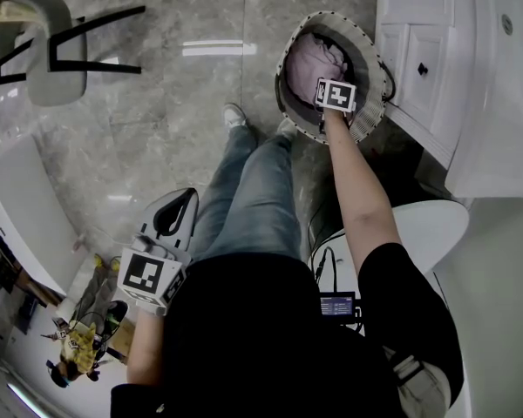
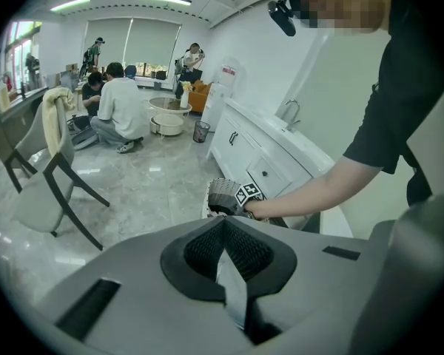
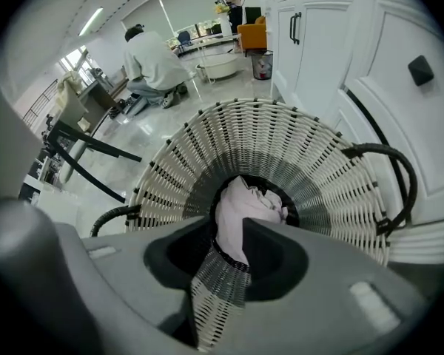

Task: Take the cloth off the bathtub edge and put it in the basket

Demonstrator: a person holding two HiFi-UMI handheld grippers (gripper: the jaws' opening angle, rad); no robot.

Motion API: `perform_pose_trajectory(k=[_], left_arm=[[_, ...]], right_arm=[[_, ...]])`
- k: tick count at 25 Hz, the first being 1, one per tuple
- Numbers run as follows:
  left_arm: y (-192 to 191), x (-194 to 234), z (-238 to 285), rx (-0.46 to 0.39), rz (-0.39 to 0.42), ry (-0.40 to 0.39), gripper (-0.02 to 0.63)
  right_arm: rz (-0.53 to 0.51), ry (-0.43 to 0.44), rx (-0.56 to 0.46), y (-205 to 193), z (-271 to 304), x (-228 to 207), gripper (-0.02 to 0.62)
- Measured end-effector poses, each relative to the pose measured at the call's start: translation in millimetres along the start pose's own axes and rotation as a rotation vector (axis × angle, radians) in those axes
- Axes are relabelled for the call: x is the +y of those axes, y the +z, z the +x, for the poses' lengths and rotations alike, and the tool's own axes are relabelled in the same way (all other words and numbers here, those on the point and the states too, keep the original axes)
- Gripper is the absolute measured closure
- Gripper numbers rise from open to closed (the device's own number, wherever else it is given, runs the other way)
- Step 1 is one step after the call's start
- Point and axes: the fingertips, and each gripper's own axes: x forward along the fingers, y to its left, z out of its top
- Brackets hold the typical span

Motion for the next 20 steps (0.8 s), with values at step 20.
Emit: perform_pose_trajectory(k=[20], left_arm=[[26, -17, -24, -0.115, 0.085, -0.027, 0.594]], right_arm=[[-0.103, 0.001, -0.085, 24, -79, 21, 0.598]])
